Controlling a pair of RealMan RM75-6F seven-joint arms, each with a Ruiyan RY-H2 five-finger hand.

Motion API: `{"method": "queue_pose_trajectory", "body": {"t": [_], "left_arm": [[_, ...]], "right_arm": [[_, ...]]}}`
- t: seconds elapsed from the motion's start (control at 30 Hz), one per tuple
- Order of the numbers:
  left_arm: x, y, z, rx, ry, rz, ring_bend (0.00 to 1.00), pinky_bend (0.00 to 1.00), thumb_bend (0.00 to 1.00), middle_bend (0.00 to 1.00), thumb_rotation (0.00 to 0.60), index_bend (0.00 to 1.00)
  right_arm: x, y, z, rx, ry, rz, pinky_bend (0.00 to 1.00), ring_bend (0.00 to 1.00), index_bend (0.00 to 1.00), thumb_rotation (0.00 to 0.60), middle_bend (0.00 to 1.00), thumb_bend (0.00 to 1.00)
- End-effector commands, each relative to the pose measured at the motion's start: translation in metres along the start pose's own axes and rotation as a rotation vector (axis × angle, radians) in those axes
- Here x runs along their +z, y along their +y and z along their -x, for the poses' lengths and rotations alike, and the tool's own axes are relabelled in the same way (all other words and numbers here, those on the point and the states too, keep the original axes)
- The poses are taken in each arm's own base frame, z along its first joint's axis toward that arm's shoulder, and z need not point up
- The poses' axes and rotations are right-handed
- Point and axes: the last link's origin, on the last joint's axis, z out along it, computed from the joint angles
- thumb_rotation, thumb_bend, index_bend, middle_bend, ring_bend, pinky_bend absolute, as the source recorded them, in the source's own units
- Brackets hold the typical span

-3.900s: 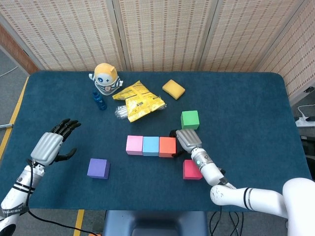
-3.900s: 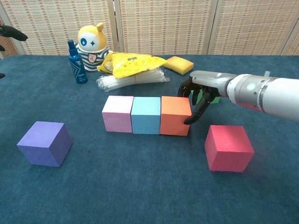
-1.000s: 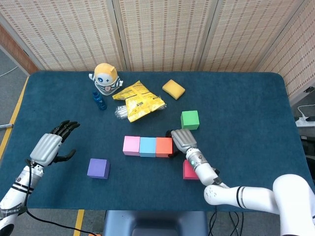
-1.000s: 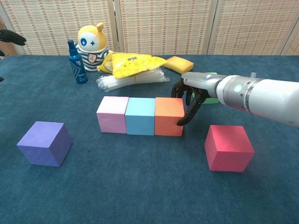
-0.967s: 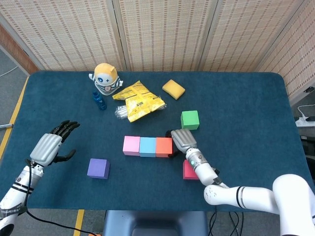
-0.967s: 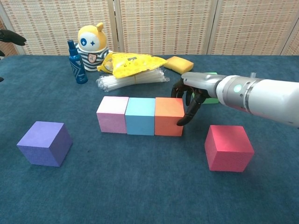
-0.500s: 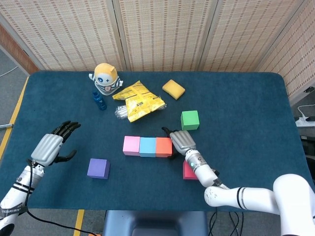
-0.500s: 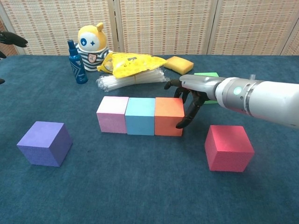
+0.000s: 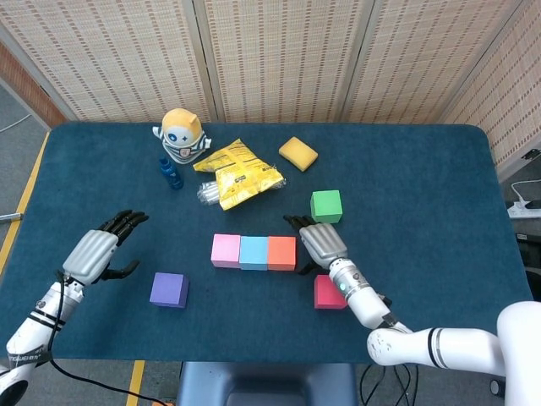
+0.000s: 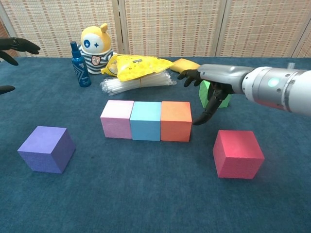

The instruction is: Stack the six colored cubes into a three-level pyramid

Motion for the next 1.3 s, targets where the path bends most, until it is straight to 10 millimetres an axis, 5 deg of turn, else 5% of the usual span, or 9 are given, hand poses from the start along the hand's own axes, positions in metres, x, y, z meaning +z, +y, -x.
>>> {"method": "queue_pose_trajectory", "body": {"t": [0.03, 0.3, 0.57, 0.97, 1.3], "left_arm": [[0.003, -0.003, -0.003, -0.046, -0.024, -0.011, 0.0, 0.19, 0.37, 0.08, 0.6, 0.1], [-0.009, -0.019, 0.004, -0.018, -0.086, -0.06, 0.04, 0.19, 0.36, 0.12, 0.6, 0.14], [-0.028, -0.012, 0.032, 0.037, -0.17, -0.057, 0.04, 0.19, 0.37, 0.11, 0.6, 0.14], [-0.045, 0.008, 0.066, 0.069, -0.26, -0.048, 0.02, 0.19, 0.37, 0.06, 0.6, 0.09], [-0.026, 0.018, 0.084, 0.139, -0.264, -0.014, 0.0, 0.18, 0.37, 0.03, 0.6, 0.08]], "right_arm": [[-0.04, 0.031, -0.036, 0.011, 0.119, 0.047, 0.45, 0.21, 0.0, 0.6, 0.22, 0.17], [-0.111, 0.095, -0.065, 0.017, 0.255, 0.131, 0.45, 0.22, 0.06, 0.6, 0.22, 0.17], [-0.157, 0.135, -0.061, 0.035, 0.295, 0.183, 0.45, 0.22, 0.08, 0.6, 0.22, 0.17], [-0.174, 0.155, -0.052, 0.06, 0.286, 0.194, 0.45, 0.23, 0.08, 0.6, 0.22, 0.17], [-0.172, 0.159, -0.044, 0.073, 0.263, 0.198, 0.45, 0.23, 0.09, 0.6, 0.22, 0.17]]}}
